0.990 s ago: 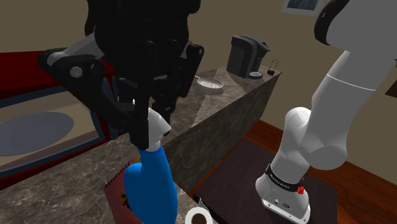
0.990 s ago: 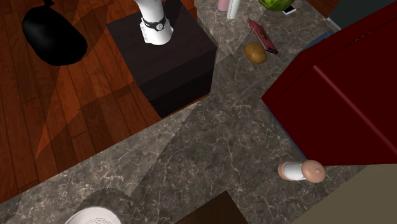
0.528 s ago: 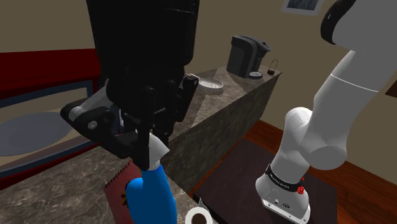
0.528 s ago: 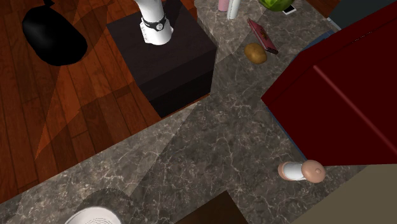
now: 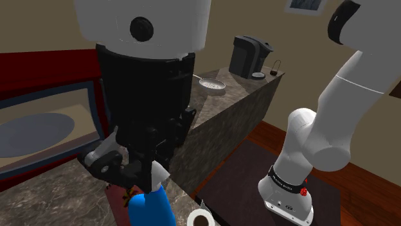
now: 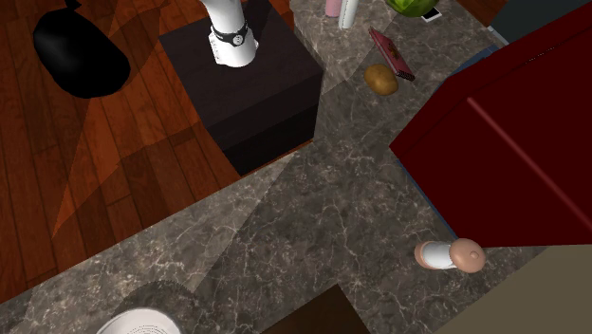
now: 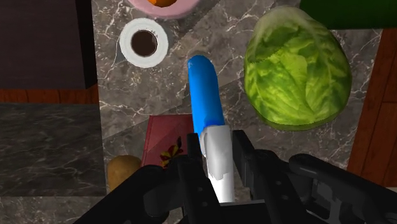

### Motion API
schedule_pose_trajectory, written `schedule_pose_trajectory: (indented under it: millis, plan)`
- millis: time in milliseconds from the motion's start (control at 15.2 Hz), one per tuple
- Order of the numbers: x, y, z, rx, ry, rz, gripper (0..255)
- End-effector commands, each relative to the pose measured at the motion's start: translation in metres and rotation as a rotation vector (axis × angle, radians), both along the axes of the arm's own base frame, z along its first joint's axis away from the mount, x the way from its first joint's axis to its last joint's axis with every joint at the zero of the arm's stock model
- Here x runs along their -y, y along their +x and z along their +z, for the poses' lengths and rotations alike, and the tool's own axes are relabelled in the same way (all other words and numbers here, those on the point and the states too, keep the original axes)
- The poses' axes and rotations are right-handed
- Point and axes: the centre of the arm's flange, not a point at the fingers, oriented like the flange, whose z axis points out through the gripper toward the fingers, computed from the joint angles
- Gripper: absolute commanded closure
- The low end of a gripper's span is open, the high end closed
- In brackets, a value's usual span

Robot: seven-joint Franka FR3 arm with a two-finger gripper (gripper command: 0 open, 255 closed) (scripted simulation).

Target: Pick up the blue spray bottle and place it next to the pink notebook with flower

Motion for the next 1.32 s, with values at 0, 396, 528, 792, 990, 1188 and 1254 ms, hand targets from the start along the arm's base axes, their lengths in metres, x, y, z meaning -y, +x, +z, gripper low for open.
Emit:
schedule_pose_trajectory:
  millis: [0,396,528,792,990,1188,1254]
  plan:
    - [0.0,0.0,-0.01,0.0,0.001,0.0,255]
    - [0.0,0.0,-0.042,0.0,0.001,0.0,255]
    - [0.0,0.0,-0.053,0.0,0.001,0.0,255]
    - [0.0,0.0,-0.074,0.0,0.001,0.0,255]
    - [0.0,0.0,-0.09,0.0,0.001,0.0,255]
    - [0.0,0.0,-0.105,0.0,0.001,0.0,255]
    - [0.0,0.0,-0.111,0.0,0.001,0.0,255]
